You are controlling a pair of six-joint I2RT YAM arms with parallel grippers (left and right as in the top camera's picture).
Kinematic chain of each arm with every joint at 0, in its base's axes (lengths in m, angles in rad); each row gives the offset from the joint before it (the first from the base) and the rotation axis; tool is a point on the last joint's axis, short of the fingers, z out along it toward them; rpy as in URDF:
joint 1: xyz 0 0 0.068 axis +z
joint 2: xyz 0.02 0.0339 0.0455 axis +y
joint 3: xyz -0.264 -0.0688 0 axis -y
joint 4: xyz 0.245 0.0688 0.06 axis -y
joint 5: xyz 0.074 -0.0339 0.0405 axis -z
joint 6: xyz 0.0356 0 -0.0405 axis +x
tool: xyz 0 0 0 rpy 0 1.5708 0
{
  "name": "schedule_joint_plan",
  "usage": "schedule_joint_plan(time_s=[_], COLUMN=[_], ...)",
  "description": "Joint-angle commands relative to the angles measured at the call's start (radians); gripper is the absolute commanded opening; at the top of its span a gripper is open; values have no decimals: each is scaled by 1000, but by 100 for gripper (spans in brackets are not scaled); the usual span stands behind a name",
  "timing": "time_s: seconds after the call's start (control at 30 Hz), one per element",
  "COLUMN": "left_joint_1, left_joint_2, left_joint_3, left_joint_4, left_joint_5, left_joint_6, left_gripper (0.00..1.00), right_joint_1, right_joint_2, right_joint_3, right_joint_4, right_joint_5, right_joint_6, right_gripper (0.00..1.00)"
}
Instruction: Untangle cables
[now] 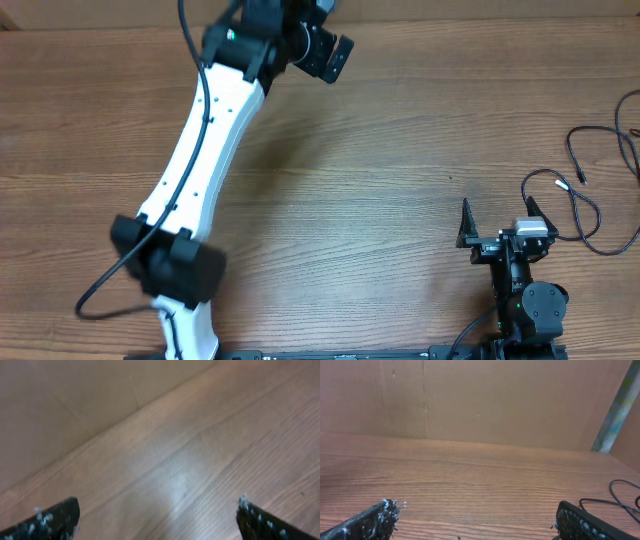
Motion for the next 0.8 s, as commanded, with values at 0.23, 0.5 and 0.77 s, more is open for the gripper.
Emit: schedule_joint_plan(time_s=[0.23,0.5,0.77], left_joint_1=[-10,24,140], left_joint_2=[-527,-957,-1390], left_joint_3=[-829,-1443,-1773], left_joint_4=[450,887,934], left_joint_5=[-60,-104,-81], left_joint_6=[16,19,15], left_gripper=[100,100,100], right_joint_1=[7,7,7], right_joint_2=[-12,-12,-12], right_joint_3=[-11,-11,-11], right_joint_4=[5,5,5], right_joint_5=[3,3,3], right_joint_6=[11,11,11], right_gripper=[100,100,100])
